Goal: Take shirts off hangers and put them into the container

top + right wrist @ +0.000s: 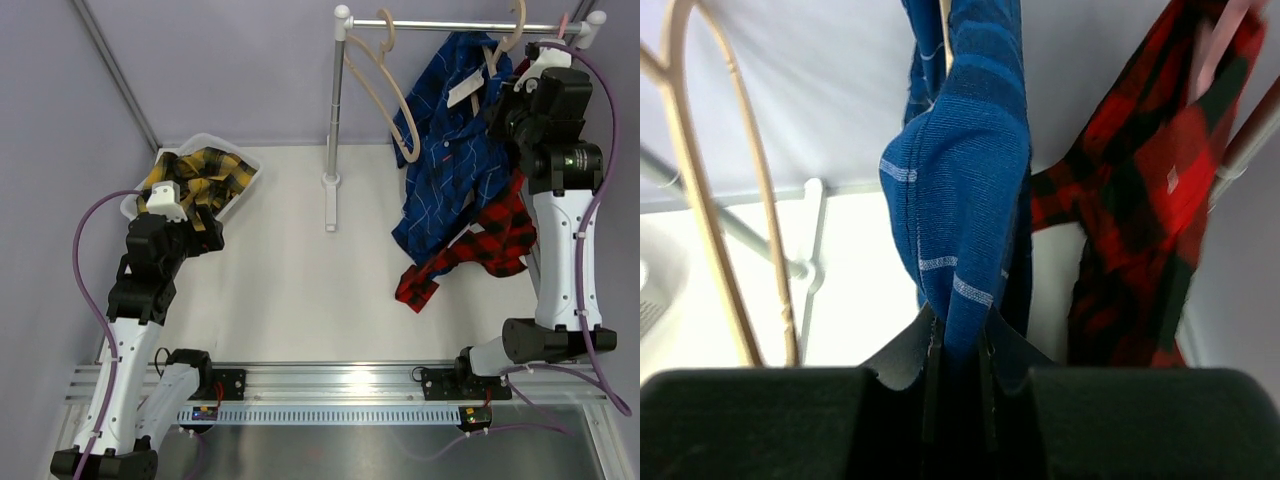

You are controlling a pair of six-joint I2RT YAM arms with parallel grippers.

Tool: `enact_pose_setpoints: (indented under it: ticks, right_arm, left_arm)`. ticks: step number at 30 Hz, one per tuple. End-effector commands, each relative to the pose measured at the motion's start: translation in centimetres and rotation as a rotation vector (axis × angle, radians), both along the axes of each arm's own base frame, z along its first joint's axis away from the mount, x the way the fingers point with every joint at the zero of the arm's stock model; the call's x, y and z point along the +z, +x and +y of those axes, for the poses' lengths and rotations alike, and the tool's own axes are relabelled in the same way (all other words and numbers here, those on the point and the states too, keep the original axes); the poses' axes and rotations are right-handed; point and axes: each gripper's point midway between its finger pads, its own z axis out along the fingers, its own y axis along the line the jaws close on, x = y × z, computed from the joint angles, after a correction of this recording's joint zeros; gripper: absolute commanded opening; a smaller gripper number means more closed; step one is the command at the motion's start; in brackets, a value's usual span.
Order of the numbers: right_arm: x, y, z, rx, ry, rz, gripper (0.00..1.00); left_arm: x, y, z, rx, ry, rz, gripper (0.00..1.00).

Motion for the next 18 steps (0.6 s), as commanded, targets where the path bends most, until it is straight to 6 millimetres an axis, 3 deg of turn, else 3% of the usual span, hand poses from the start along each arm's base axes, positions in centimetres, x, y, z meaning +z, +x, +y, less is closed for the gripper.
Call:
enact_pose_setpoints:
  ticks: [1, 2, 4, 5, 6, 7, 12, 16, 18]
  right_arm:
    - [2.1, -2.7, 1.7, 0.076, 0.081, -0.099, 0.0]
    - [-1.0, -2.7, 2.2, 0.088, 0.104, -0.028, 0.0]
    - [-1.9, -4.5, 3.2, 0.127, 0.163, -0.018, 0.0]
    - [-5.0, -4.8, 3.6, 0.13, 0.188, 0.051, 0.0]
    - [-4.6, -6.3, 3.9, 0.147, 0.204, 0.026, 0.0]
    - [-7.4, -6.7, 4.0, 0.144, 0.219, 0.081, 0.0]
    - [-12.4, -10.9, 4.7, 0.15, 0.276, 0.18, 0.0]
    - [-14.7, -13.7, 6.6, 0.215, 0.307, 0.234, 0.0]
    - [-14.1, -15.6, 7.9, 0.273, 0.317, 0.2, 0.0]
  left_arm:
    - [1.9, 0.4, 0.2, 0.013, 0.009, -0.066, 0.99]
    - [2.0, 0.4, 0.2, 0.013, 0.008, -0.069, 0.99]
    - [2.0, 0.3, 0.2, 0.012, 0.006, -0.071, 0.99]
    - [2.1, 0.4, 0.2, 0.014, 0.005, -0.072, 0.99]
    - [2.1, 0.3, 0.2, 0.012, 0.005, -0.072, 0.99]
    - [2.3, 0.4, 0.1, 0.007, -0.003, -0.076, 0.99]
    - [3.1, 0.5, -1.4, -0.064, -0.041, -0.1, 0.99]
    - [3.4, 0.7, -2.1, -0.103, -0.051, -0.111, 0.99]
    - [3.5, 0.8, -2.1, -0.105, -0.049, -0.118, 0.99]
